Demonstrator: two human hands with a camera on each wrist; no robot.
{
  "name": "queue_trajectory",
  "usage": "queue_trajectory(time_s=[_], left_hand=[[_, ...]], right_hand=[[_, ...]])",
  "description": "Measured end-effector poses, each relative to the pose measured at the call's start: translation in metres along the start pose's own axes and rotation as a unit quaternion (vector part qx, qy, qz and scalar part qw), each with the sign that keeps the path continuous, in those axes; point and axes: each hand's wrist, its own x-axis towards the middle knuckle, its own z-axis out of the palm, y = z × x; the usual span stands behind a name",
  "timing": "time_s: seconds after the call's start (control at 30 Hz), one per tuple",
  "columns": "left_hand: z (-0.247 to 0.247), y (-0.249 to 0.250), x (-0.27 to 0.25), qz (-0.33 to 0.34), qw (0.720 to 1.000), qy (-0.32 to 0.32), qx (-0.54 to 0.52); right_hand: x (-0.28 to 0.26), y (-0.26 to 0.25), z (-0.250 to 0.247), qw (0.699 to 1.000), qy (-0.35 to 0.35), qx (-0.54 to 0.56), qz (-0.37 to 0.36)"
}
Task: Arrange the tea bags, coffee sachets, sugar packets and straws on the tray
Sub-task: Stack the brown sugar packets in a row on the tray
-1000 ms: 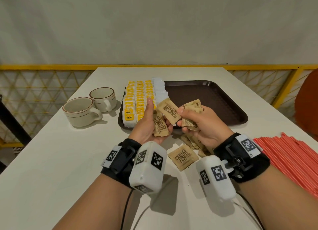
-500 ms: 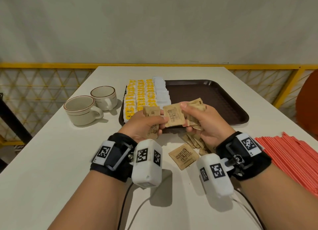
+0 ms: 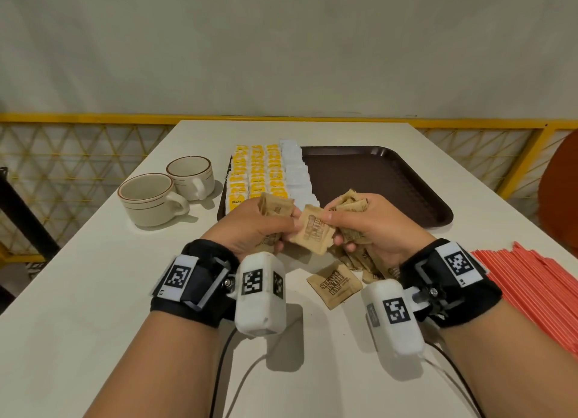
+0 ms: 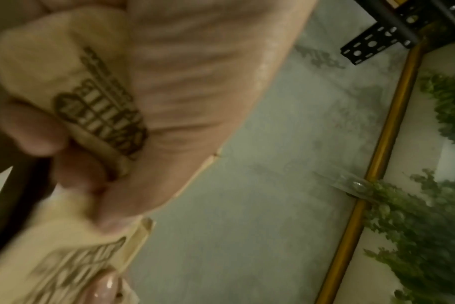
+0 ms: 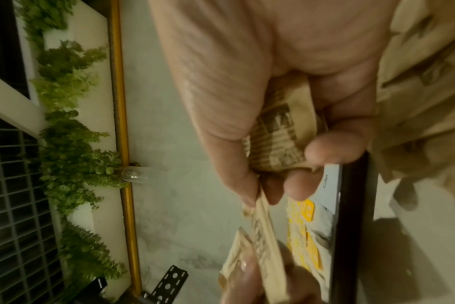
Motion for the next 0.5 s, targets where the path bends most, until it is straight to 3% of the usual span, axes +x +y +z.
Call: queue_trajectory(time_s=[0.07,0.13,0.2,0.3,0.37,0.5], left_hand=[[0.002,0.0,0.005,0.006,0.99,0.039,-0.132],[0.008,-0.003,0.011,0.008,0.945,0.077,-0.317],[0.017,-0.005,0.015,0.01,0.905,0.102,-0.413],[0.031,-0.004,0.019,0.034,0.889,0.141,-0.433],[0.039,-0.006,0.021,0.049,0.887,0.157,-0.432],[0.046,-0.01,0.022,0.043,0.889,0.153,-0.43]], right_hand=[[0.0,-0.002,0.0,0.998,0.01,0.062,0.019],[0.001,-0.005,0.002,0.987,0.038,0.153,0.033],[0.001,-0.007,0.005,0.967,0.059,0.245,0.034],[0.001,-0.008,0.01,0.935,0.034,0.351,0.037],[0.0,-0.006,0.016,0.929,-0.008,0.367,0.043],[0.0,0.002,0.027,0.971,-0.018,0.23,0.062]])
